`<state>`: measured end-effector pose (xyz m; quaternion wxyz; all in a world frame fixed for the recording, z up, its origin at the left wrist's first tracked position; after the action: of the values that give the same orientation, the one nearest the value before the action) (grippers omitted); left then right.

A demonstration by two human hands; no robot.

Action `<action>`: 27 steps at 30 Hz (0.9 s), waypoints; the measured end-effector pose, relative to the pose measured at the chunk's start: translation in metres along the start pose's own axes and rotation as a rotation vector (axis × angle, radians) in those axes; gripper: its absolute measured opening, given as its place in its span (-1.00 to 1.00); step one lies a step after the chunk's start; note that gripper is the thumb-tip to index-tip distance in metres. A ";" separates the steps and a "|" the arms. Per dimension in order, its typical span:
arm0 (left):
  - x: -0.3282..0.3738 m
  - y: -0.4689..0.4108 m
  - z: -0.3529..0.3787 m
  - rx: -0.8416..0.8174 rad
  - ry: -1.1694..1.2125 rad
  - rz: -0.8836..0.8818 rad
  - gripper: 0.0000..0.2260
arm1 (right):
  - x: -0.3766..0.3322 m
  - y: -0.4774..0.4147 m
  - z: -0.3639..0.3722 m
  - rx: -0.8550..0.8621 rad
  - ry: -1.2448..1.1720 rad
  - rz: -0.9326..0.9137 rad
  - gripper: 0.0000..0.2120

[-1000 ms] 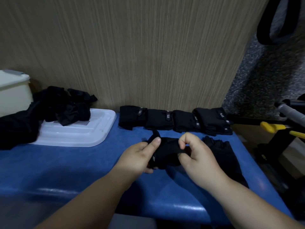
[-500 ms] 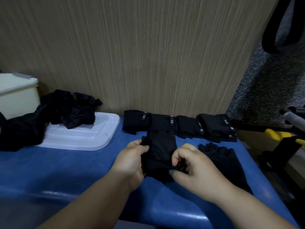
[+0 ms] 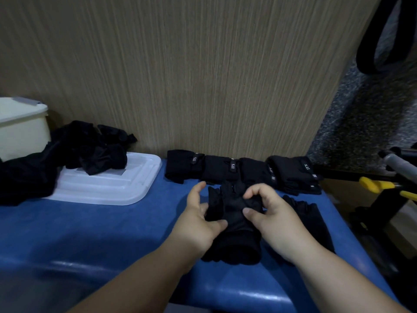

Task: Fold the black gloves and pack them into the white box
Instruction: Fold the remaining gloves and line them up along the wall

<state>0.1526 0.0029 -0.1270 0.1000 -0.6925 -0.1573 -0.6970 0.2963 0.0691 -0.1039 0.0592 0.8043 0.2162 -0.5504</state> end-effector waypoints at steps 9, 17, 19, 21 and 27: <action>-0.003 -0.001 -0.009 0.196 -0.779 0.358 -0.40 | 0.007 -0.005 0.000 -0.012 0.709 -0.084 -0.61; -0.007 -0.006 -0.005 -0.026 -0.864 0.374 -0.60 | 0.001 -0.001 0.009 -0.236 0.909 -0.169 -0.45; -0.009 -0.007 -0.002 -0.109 -0.946 0.355 -0.59 | 0.007 0.002 0.013 -0.398 1.002 -0.089 -0.39; -0.012 -0.009 0.000 -0.187 -1.081 0.325 -0.59 | 0.011 0.004 0.013 -0.501 1.084 -0.026 -0.36; -0.016 -0.005 -0.002 -0.251 -1.308 0.244 -0.55 | 0.014 0.005 0.011 -0.585 1.169 0.021 -0.34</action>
<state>0.1492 0.0051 -0.1431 -0.0189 -0.9909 -0.0239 -0.1310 0.2929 0.0649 -0.1214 0.1534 0.9238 0.3457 0.0598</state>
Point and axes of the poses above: each hand's wrist, its own y-axis away from the middle knuckle, its own z-axis out of the palm, x = y × z, the point moved 3 cm from there along -y, towards the middle knuckle, and after that the axes turned 1 degree about x, right-handed, at the moved point
